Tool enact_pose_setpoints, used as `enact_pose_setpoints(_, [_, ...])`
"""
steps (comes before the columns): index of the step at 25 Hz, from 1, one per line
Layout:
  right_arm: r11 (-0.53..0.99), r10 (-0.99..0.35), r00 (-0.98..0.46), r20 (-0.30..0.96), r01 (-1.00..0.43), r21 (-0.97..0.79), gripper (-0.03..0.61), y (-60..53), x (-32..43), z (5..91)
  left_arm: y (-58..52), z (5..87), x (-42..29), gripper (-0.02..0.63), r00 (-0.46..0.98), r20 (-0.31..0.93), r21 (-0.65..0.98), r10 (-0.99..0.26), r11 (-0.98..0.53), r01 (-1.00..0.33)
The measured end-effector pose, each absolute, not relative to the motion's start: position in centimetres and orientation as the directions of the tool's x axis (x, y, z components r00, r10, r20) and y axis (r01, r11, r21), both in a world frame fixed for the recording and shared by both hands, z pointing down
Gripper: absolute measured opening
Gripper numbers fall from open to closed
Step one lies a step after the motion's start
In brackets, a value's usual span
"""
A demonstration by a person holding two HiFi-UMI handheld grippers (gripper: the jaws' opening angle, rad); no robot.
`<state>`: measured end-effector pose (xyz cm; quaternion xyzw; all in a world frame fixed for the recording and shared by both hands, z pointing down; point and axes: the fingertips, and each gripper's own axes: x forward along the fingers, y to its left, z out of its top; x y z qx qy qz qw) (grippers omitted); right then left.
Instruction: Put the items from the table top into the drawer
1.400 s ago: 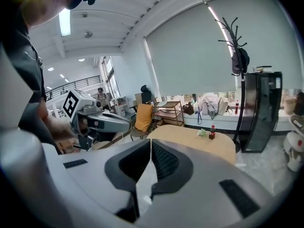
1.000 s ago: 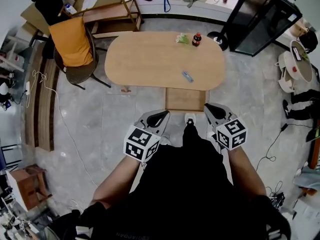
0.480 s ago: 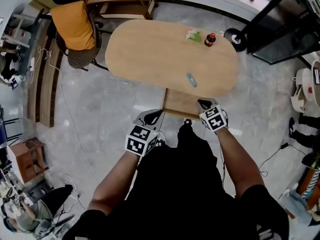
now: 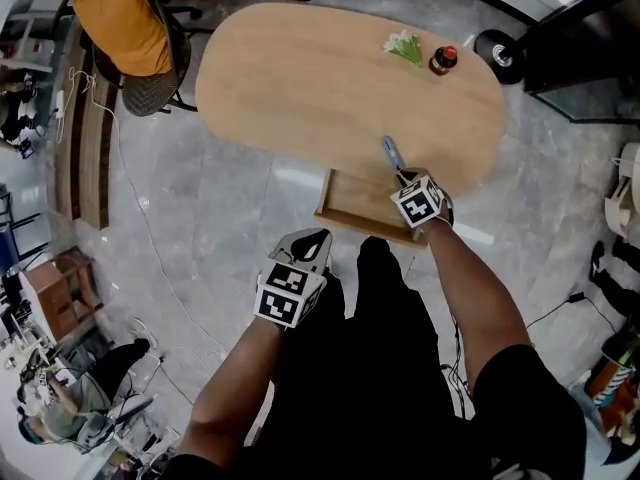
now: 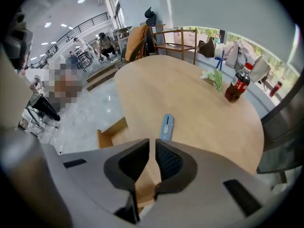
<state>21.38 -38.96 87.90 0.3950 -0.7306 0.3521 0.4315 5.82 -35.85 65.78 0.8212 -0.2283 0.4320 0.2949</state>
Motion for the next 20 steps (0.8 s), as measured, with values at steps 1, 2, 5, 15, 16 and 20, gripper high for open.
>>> enact_pose_setpoints(1, [0.446,-0.273,-0.313,0.909,-0.879,-0.169,0.022,-39.8,21.4,88.9,-35.7,66.5,5.9,0.002,0.516,0.850,0.290,-0.110,-0.719,-0.631])
enact_pose_setpoints(2, [0.453,-0.271,-0.311,0.911,-0.876,-0.164,0.066,-40.6,21.5,89.9,-35.6,67.1,5.9,0.002,0.510,0.854,0.294,-0.104,-0.713,-0.637])
enact_pose_setpoints(5, [0.467,-0.255,-0.290,0.922,-0.872,-0.145,0.126,-42.0,21.8,92.7,-35.3,68.5,5.9,0.002,0.503,0.858,0.307,-0.105,-0.680,-0.666])
enact_pose_setpoints(15, [0.446,-0.199,-0.236,0.951,-0.886,-0.127,0.156,-42.8,21.7,97.4,-34.2,70.1,4.3,0.002,0.495,0.862,0.321,-0.109,-0.637,-0.700])
enact_pose_setpoints(16, [0.450,-0.199,-0.231,0.952,-0.885,-0.121,0.148,-42.7,21.7,97.5,-34.1,70.2,4.2,0.002,0.496,0.861,0.323,-0.108,-0.638,-0.699])
enact_pose_setpoints(20, [0.455,-0.199,-0.239,0.950,-0.882,-0.126,0.124,-42.6,21.8,96.5,-34.1,70.3,4.1,0.002,0.501,0.861,0.324,-0.089,-0.664,-0.674])
